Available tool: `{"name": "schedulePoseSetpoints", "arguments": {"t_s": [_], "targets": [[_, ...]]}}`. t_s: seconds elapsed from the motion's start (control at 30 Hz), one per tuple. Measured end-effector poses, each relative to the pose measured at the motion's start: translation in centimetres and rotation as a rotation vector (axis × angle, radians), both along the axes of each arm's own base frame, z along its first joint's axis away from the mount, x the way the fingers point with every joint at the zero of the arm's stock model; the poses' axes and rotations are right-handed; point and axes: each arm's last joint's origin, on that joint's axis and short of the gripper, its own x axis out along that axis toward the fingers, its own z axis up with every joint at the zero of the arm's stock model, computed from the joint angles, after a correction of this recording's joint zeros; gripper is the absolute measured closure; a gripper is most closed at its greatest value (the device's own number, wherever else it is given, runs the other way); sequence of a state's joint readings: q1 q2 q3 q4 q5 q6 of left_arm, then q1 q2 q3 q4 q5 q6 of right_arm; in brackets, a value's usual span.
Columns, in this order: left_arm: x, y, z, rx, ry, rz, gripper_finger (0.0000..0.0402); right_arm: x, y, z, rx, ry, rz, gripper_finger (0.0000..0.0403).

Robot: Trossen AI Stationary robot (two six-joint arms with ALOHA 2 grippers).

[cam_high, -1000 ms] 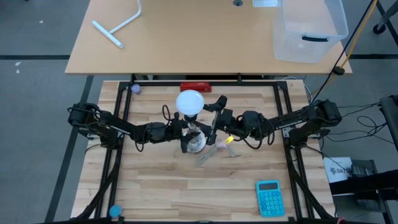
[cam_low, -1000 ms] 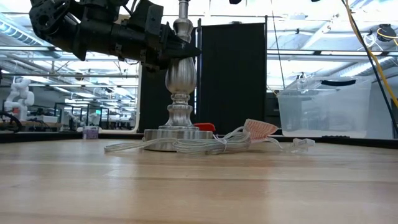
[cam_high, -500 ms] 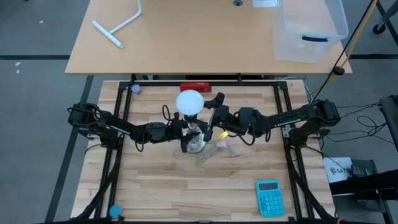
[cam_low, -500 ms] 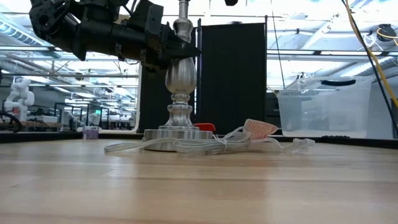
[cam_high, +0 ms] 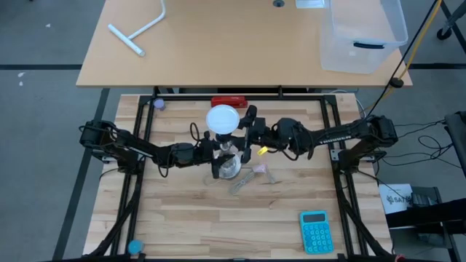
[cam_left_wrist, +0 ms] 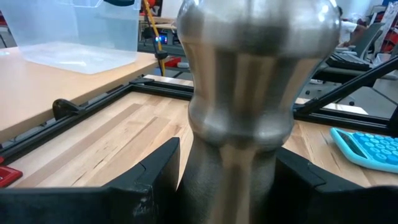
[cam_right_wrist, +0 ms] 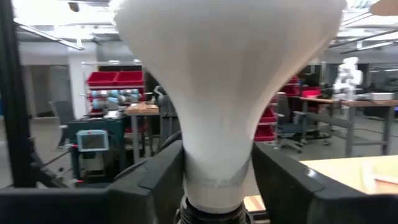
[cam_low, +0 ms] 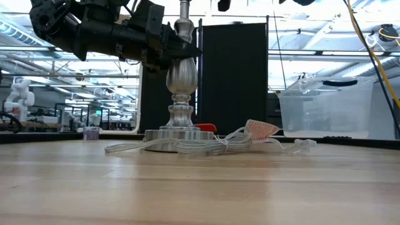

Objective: Screw lightbulb
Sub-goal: Remove the white lightbulb from the silver lamp

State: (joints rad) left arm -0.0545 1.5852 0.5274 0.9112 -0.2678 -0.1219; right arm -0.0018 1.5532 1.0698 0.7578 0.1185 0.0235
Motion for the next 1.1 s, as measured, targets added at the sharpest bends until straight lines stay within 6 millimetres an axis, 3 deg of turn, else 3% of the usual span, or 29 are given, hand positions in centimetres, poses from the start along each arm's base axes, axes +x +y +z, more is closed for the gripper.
{"name": "schedulePoseSetpoints", "arguments": {"t_s": [0.23,0.8,1.1], "targets": [[0.0,0.0,0.0,0.000,0.000,0.000,0.0211,0.0,-1.3,0.0,-0.005,0.004,0.105,0.0264],[0.0,0.0,0.0,0.014,0.003,-0.006,0.0211,-0.2,-4.4,0.5,-0.009,0.050,0.357,0.0250],[0.0,0.0,0.0,0.015,0.002,-0.009,0.0211,0.4,-4.4,2.0,0.008,0.118,0.385,0.0247]]}}
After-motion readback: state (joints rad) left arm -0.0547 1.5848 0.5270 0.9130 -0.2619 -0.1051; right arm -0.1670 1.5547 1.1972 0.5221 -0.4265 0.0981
